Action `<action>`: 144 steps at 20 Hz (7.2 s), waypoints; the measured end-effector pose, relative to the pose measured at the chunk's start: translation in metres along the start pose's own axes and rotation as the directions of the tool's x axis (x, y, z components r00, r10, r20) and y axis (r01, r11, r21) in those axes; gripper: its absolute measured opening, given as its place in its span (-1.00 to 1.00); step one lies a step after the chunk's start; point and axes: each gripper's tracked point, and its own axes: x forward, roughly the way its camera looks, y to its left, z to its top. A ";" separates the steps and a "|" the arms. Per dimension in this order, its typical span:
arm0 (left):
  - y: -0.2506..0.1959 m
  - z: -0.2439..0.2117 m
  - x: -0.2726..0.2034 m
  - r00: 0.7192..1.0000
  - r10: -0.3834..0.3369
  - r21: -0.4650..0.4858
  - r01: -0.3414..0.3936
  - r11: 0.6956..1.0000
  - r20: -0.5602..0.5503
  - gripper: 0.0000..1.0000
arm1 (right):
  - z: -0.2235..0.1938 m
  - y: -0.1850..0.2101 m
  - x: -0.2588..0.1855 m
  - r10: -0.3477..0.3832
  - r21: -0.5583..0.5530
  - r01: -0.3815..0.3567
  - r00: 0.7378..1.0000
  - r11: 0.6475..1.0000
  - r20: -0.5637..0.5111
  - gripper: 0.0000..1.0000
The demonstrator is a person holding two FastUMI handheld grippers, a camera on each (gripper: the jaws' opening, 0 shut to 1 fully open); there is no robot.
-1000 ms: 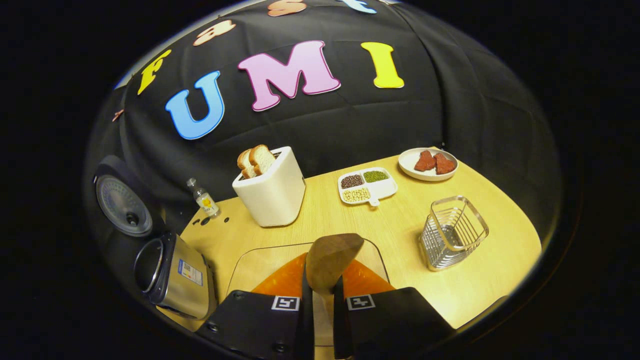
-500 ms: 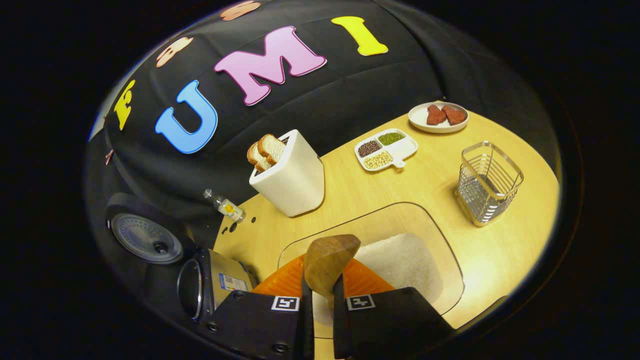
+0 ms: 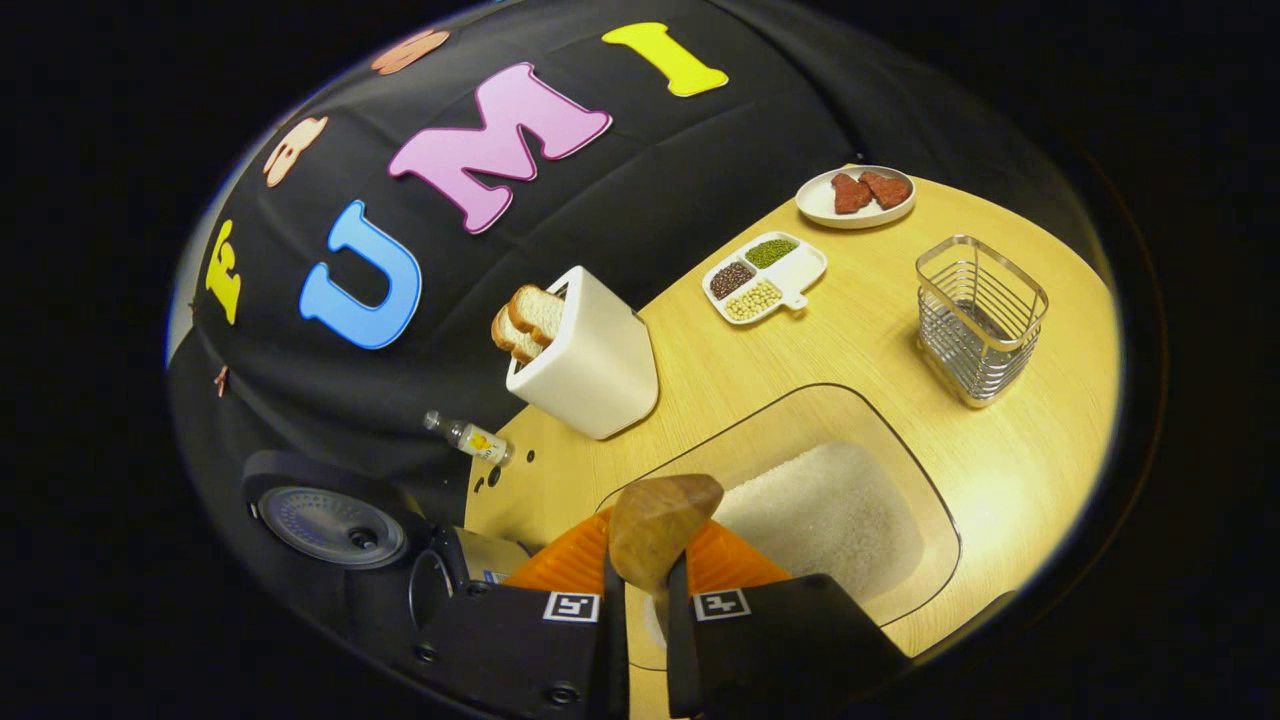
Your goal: Close the left gripper, press the button to open the rice cooker; take a wooden spoon from the chopstick holder with the right hand, scoop a spoonful of rice and pour it into the rice cooker, then put the wooden spoon back into the chopstick holder.
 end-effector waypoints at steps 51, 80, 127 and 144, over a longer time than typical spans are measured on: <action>0.092 0.007 -0.050 0.985 0.165 -0.072 -0.162 0.984 0.039 0.91 | -0.103 0.271 -0.013 0.400 -0.282 -0.419 0.908 0.863 -0.127 -0.63; 0.101 -0.007 -0.056 0.980 0.196 -0.092 -0.194 0.977 0.016 0.92 | -0.240 0.290 -0.056 0.456 -0.700 -0.610 0.777 0.372 -0.435 -0.62; -0.106 0.057 0.007 0.999 0.005 -0.085 -0.002 0.996 0.044 0.92 | 0.279 -0.088 -0.110 0.043 -0.066 -0.019 0.923 0.998 0.382 -0.62; -0.107 0.113 -0.009 0.954 0.265 -0.058 -0.259 0.964 0.144 0.91 | 0.233 -0.200 -0.001 -0.135 -0.080 0.153 0.970 0.985 0.201 -0.60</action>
